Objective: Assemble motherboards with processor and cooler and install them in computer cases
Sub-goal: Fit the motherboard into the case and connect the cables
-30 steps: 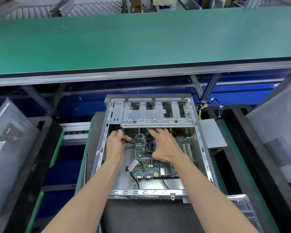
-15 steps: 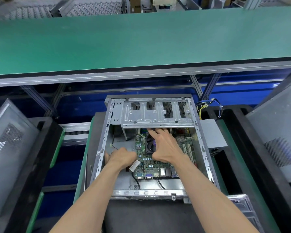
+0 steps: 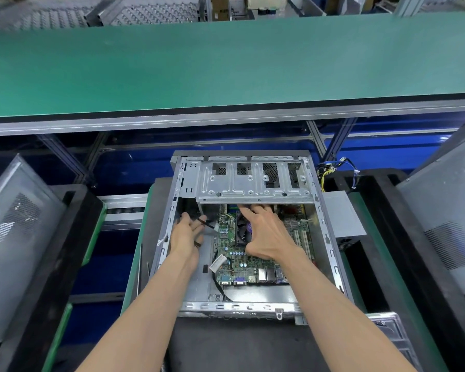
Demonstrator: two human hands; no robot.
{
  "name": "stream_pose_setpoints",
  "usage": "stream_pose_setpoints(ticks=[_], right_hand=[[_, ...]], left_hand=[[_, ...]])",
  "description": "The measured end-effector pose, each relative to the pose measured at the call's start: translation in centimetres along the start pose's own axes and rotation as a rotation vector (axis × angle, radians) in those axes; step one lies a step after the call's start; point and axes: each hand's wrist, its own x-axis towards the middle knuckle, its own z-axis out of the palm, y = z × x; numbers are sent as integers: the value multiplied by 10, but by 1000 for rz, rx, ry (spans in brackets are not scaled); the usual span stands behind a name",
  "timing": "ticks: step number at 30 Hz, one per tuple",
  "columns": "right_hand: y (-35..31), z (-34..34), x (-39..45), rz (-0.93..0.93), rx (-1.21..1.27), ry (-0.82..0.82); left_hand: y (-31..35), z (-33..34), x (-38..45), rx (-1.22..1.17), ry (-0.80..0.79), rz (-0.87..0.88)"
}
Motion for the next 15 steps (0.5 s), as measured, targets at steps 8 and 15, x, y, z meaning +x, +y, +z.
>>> stream_pose_setpoints(ticks=[8,15], right_hand=[[-1,0,0,1,-6,-9],[0,0,-1,-6,-19,-8]], left_hand=[[5,-4,-5,501,-33,224],[-7,-7,-11,1984,28,447]])
